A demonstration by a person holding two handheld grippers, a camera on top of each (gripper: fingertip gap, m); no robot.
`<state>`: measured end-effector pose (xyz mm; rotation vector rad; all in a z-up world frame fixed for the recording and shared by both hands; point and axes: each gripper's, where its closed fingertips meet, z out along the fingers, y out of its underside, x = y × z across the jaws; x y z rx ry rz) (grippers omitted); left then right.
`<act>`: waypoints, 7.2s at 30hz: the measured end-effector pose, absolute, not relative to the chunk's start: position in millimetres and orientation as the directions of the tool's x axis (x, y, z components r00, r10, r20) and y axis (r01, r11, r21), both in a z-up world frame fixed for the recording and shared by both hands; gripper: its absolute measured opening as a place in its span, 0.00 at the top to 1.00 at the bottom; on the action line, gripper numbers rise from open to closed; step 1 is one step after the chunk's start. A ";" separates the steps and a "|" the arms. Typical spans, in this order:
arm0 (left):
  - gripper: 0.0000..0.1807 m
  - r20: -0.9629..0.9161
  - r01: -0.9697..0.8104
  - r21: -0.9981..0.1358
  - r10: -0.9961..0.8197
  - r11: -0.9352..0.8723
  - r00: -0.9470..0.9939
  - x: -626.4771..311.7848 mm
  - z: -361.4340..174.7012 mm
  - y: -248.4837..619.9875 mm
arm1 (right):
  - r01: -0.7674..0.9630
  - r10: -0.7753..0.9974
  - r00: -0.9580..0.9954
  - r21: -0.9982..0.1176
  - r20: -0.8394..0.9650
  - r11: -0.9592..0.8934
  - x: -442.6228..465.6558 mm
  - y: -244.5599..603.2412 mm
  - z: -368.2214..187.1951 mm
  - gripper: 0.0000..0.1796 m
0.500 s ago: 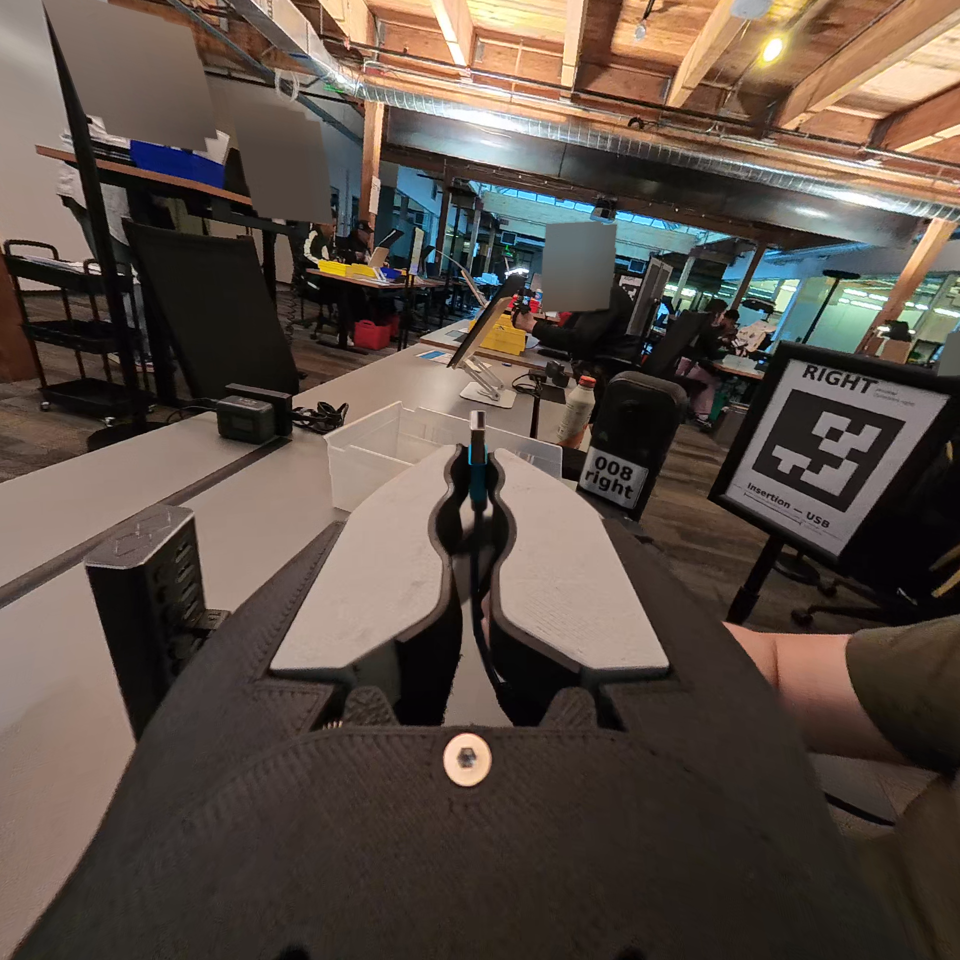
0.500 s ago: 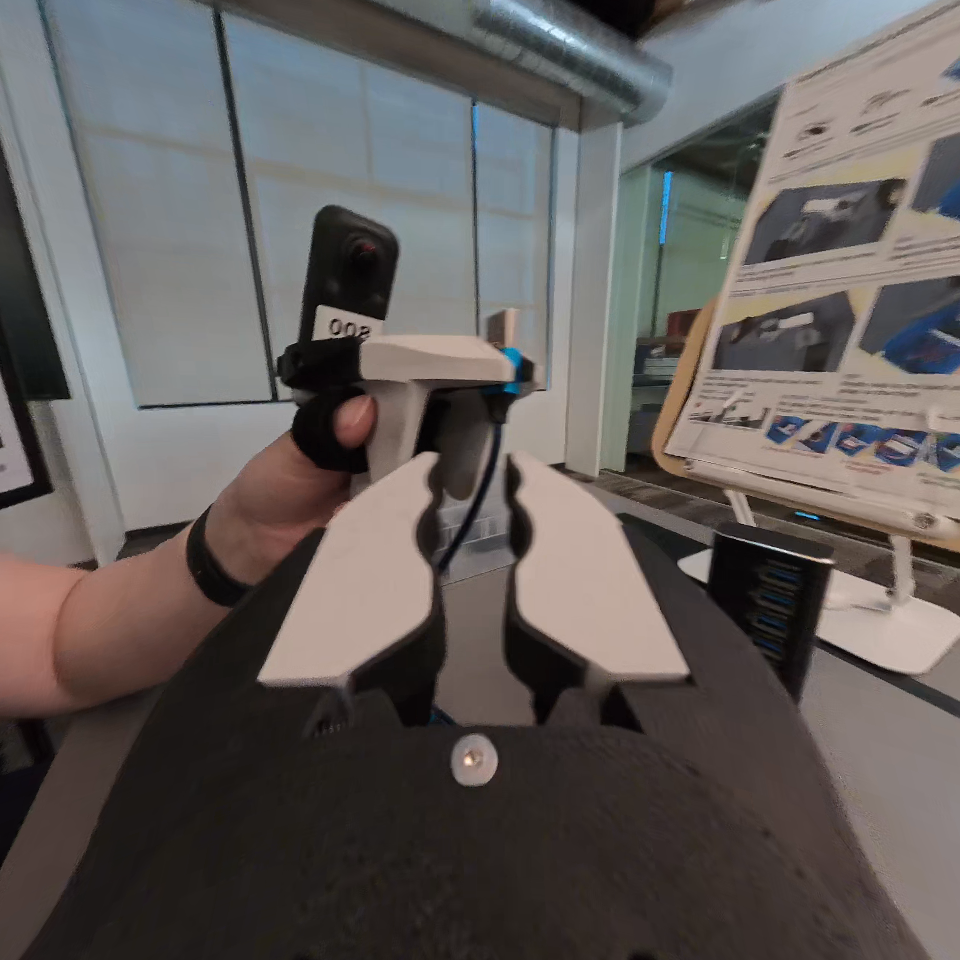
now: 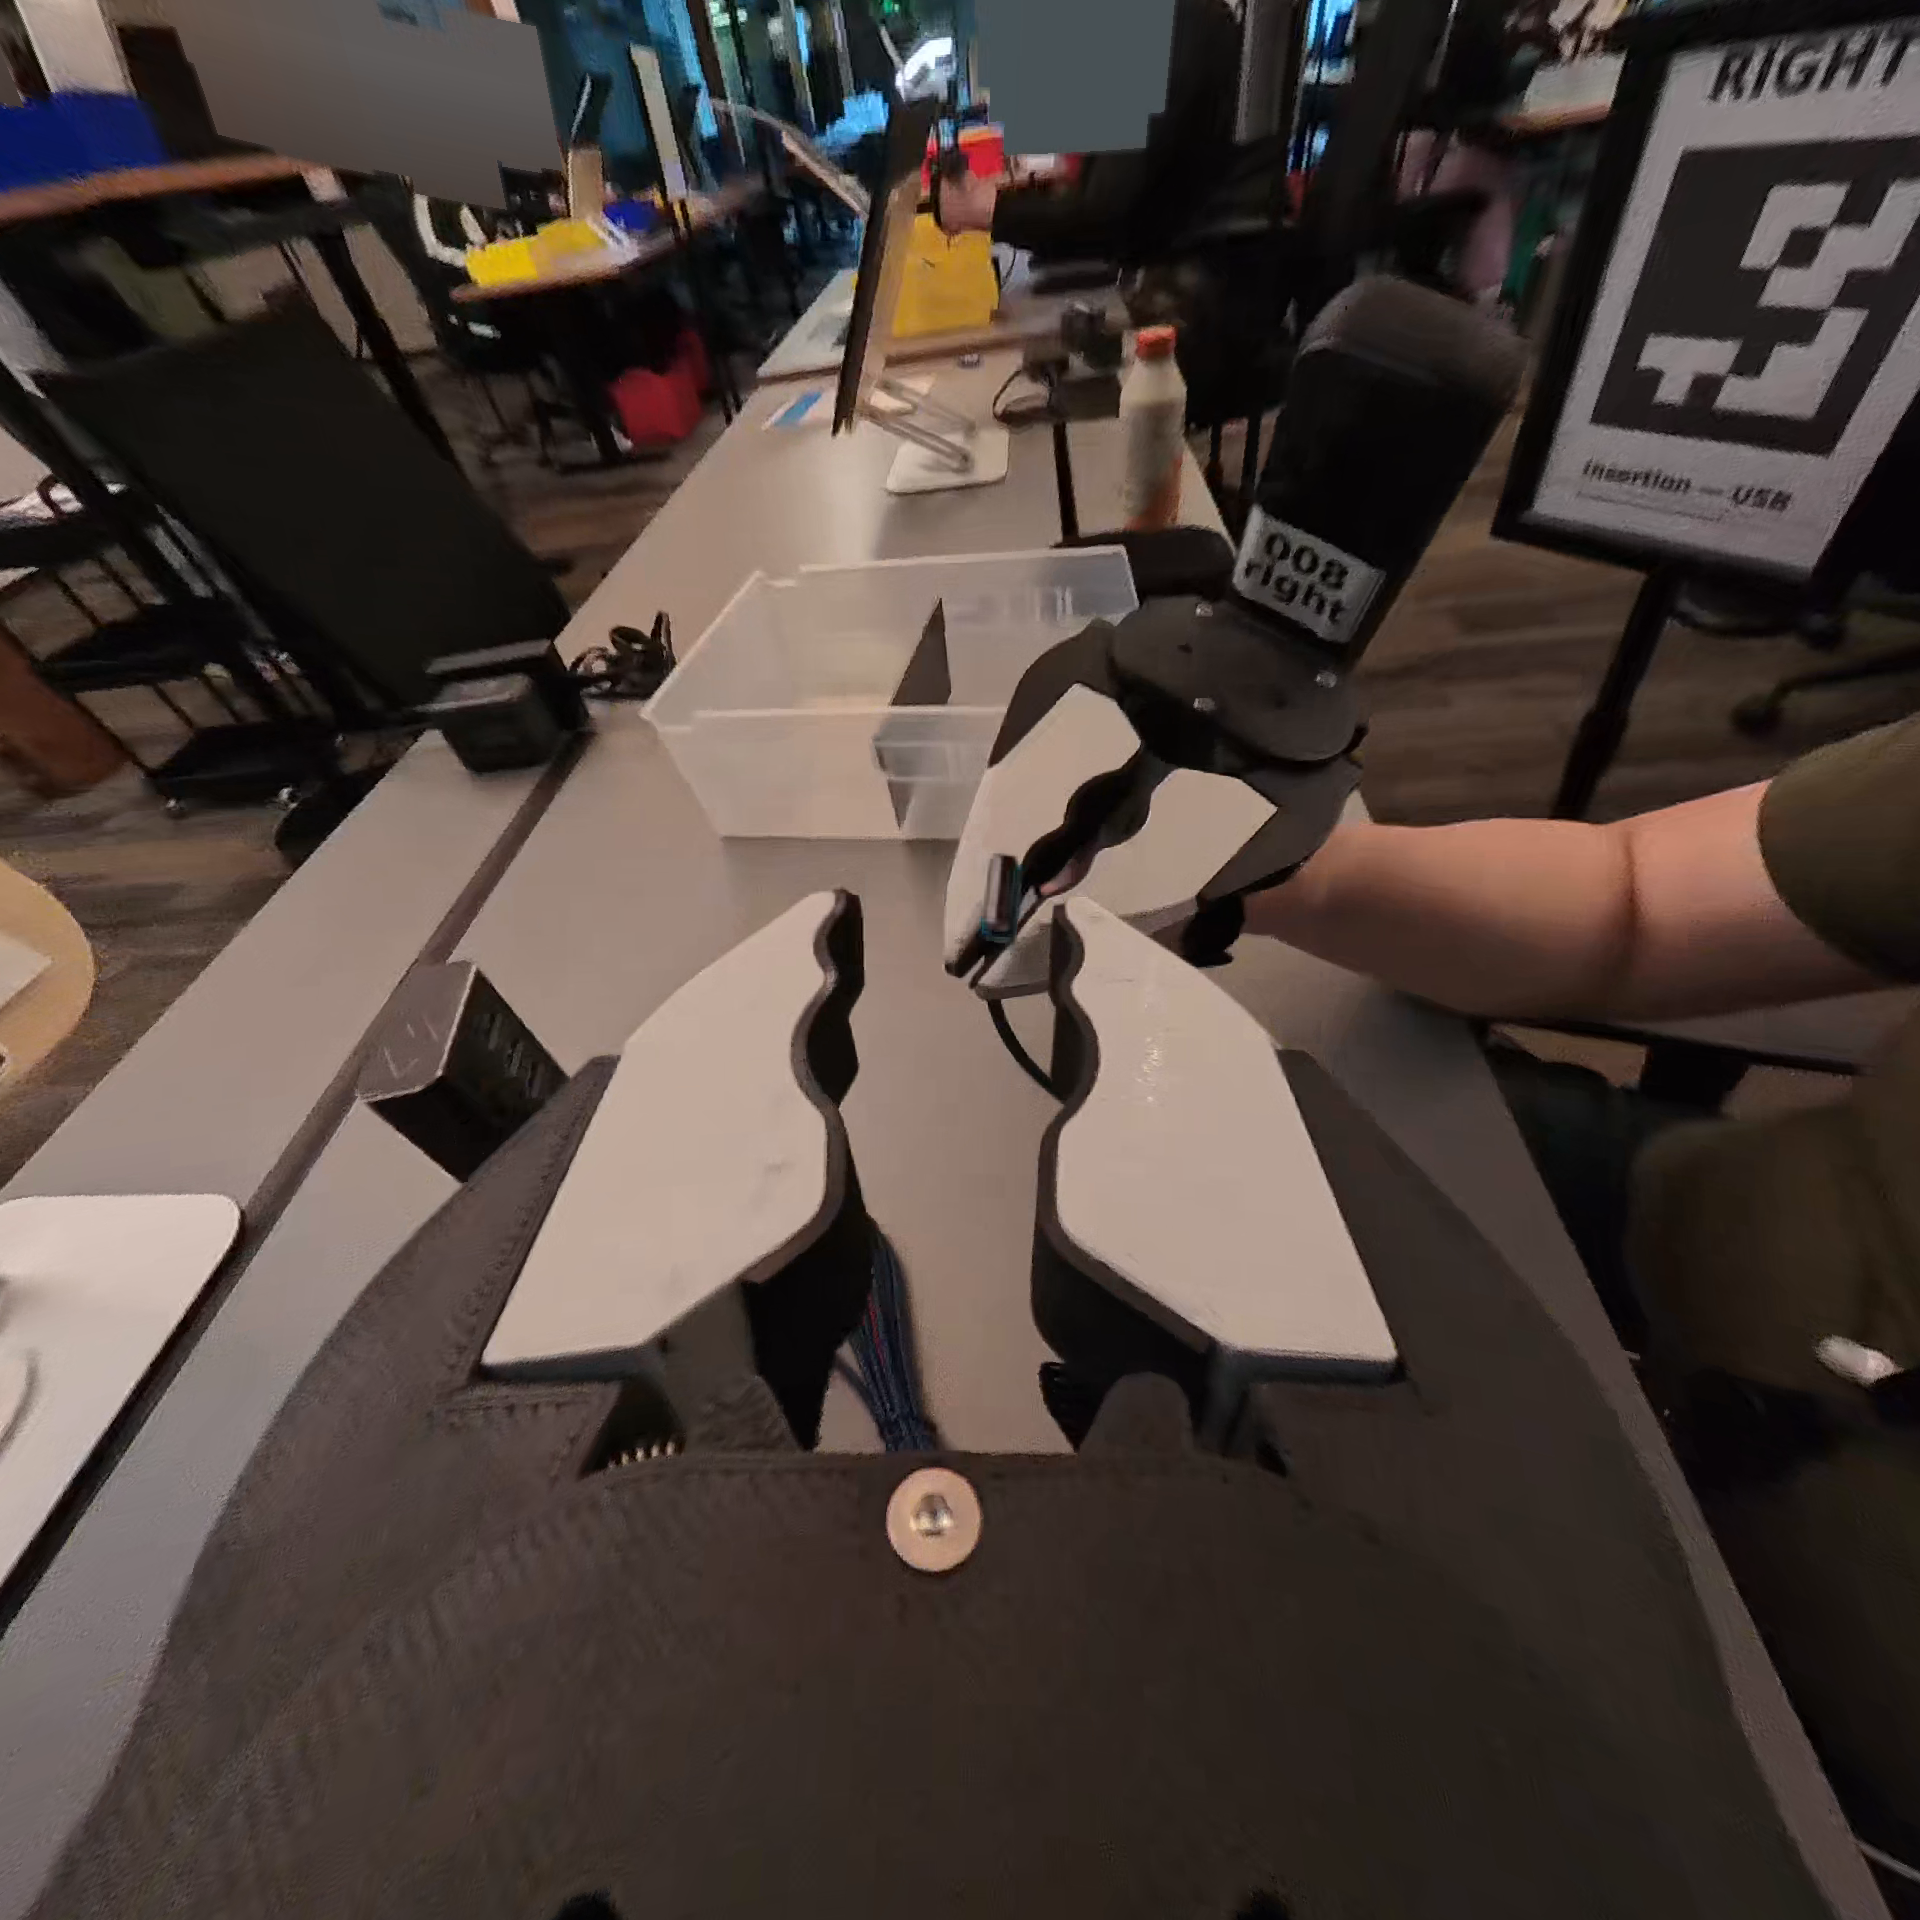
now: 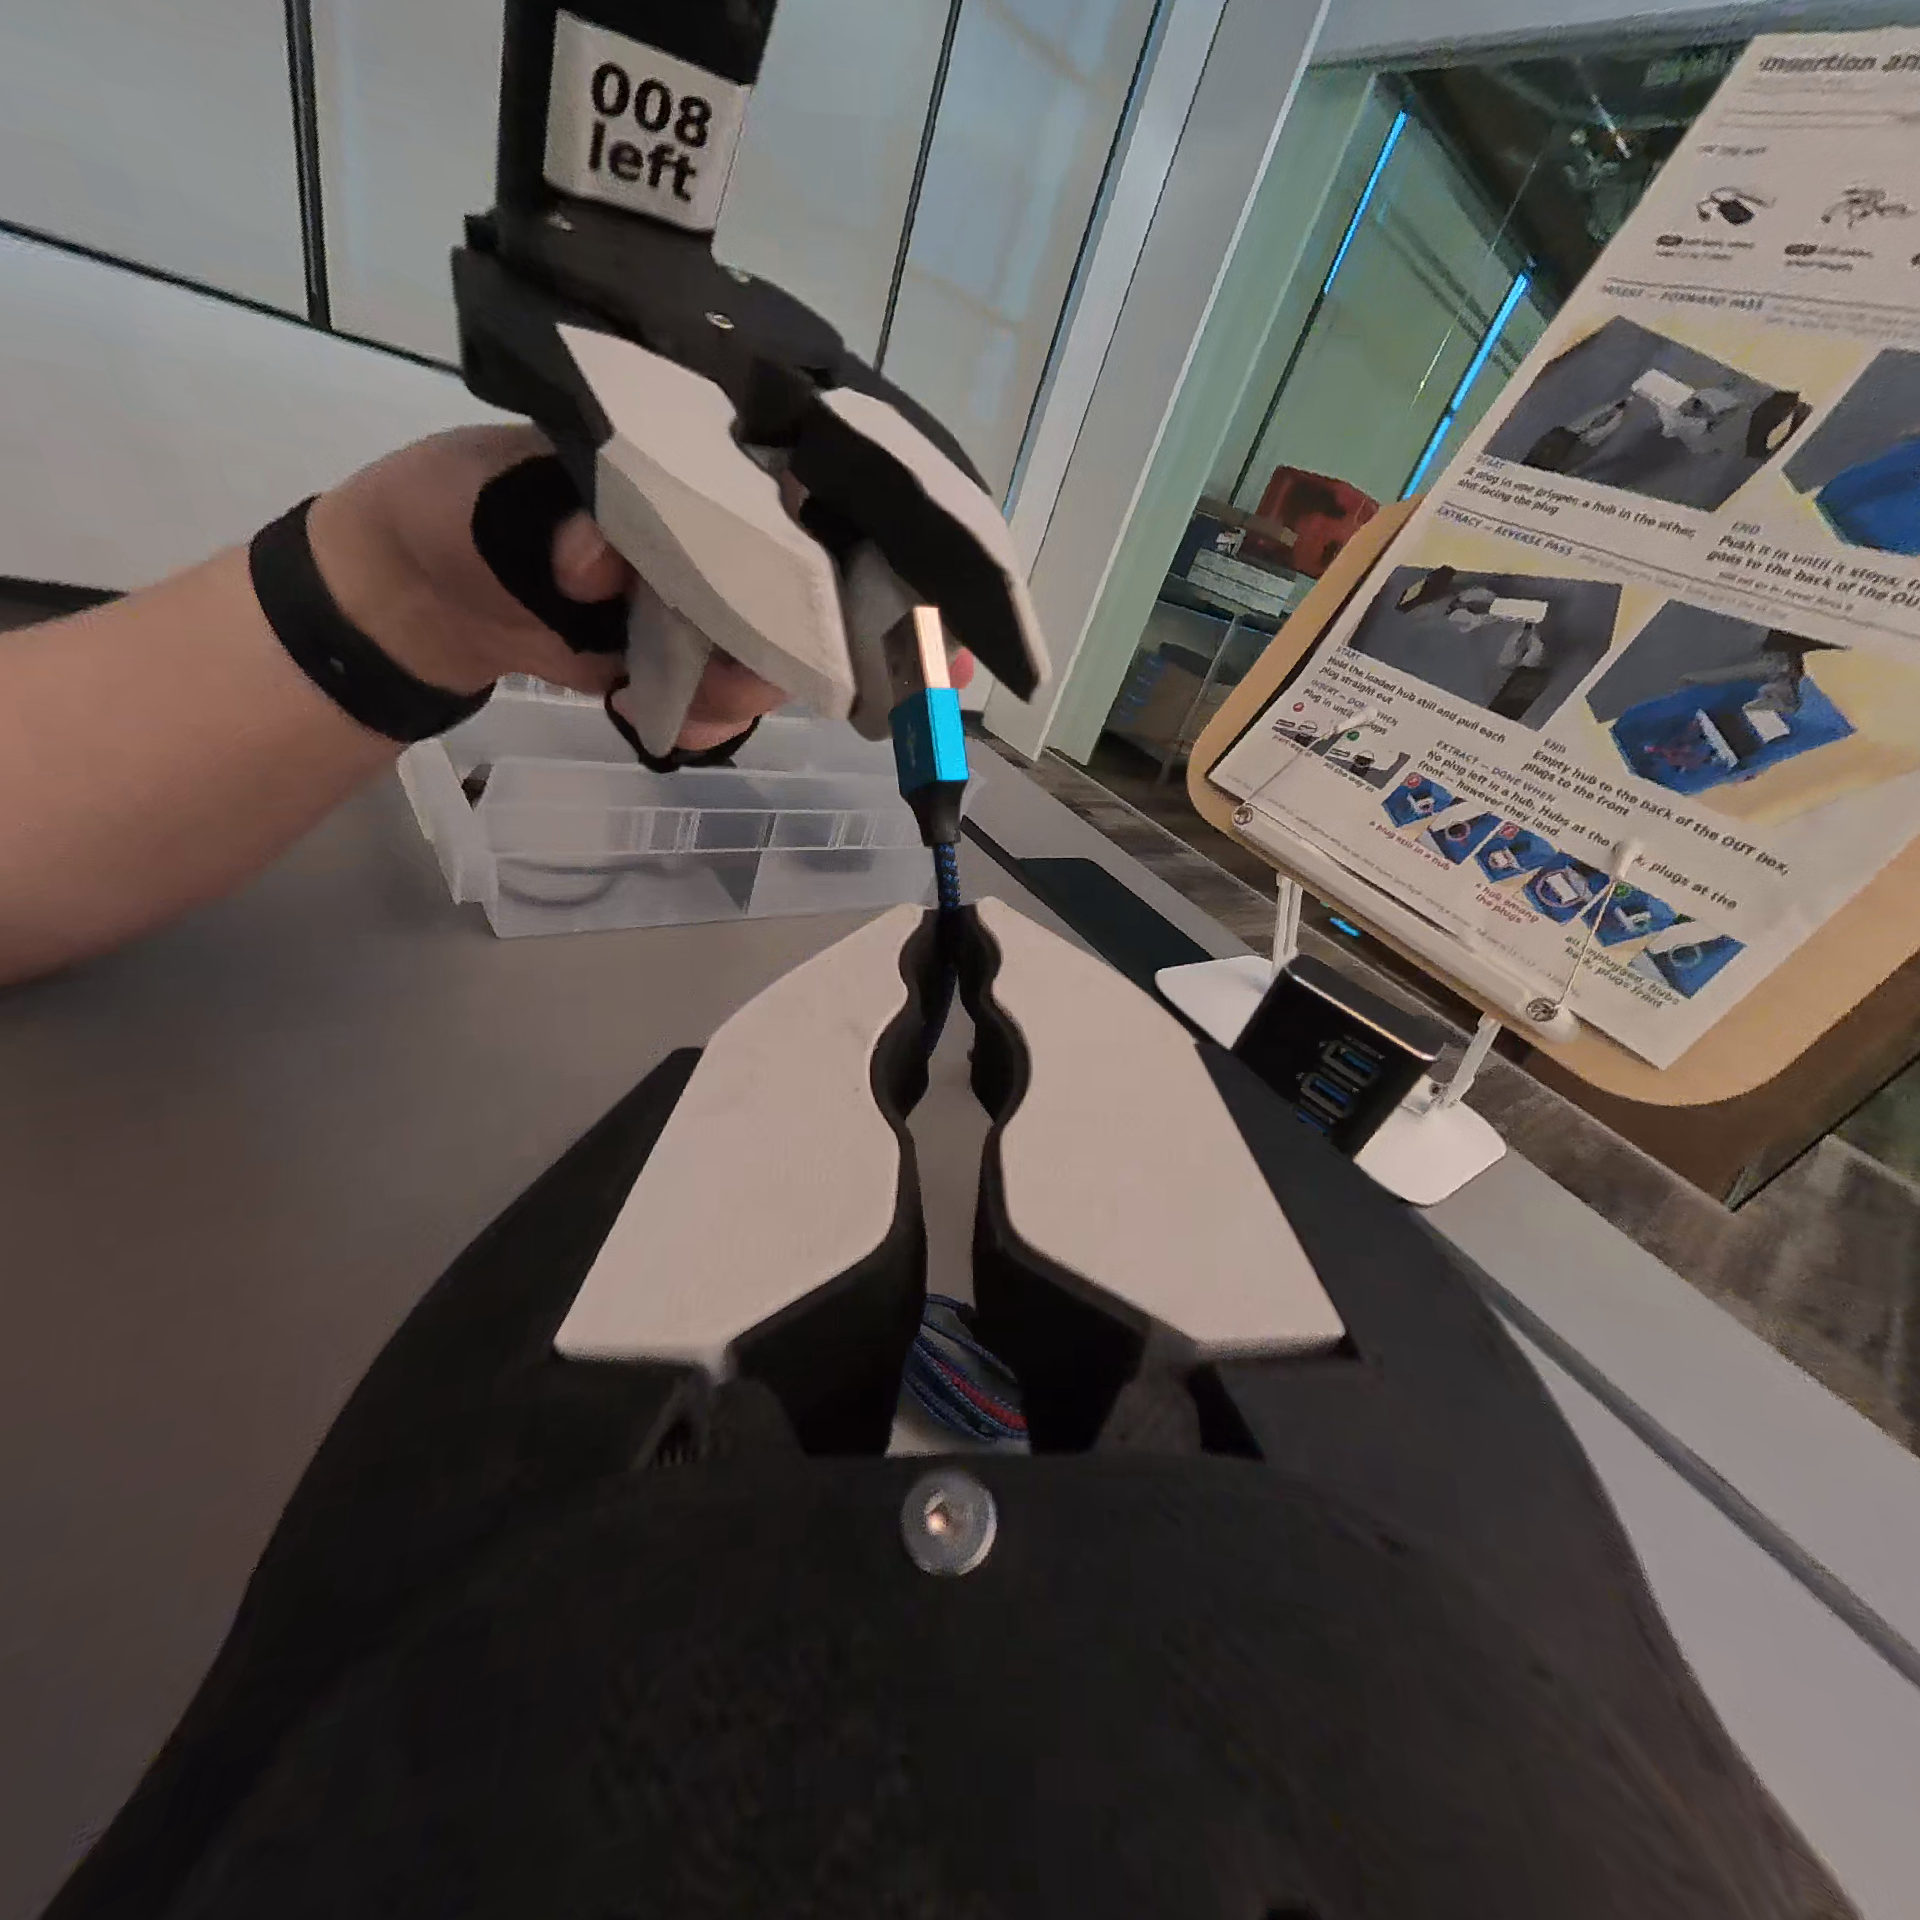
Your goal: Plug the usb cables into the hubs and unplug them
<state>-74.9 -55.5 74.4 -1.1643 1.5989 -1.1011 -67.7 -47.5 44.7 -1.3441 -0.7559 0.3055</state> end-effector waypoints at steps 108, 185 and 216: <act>0.97 0.515 -0.459 -0.829 -0.755 -0.320 -0.405 -81.5 52.6 -76.5 | 0.505 0.083 0.616 -0.473 0.784 0.722 -88.1 -71.2 56.3 0.97; 0.66 -0.093 -0.355 -0.934 -0.935 -0.037 0.342 40.3 -95.5 105.6 | 0.278 0.165 0.893 -0.800 0.420 0.531 45.6 -51.7 84.4 0.97; 0.73 -0.049 -0.274 -0.961 -0.954 -0.036 0.297 -48.3 -63.7 42.1 | 0.251 0.229 0.899 -0.868 0.373 0.427 38.7 -27.6 57.5 0.96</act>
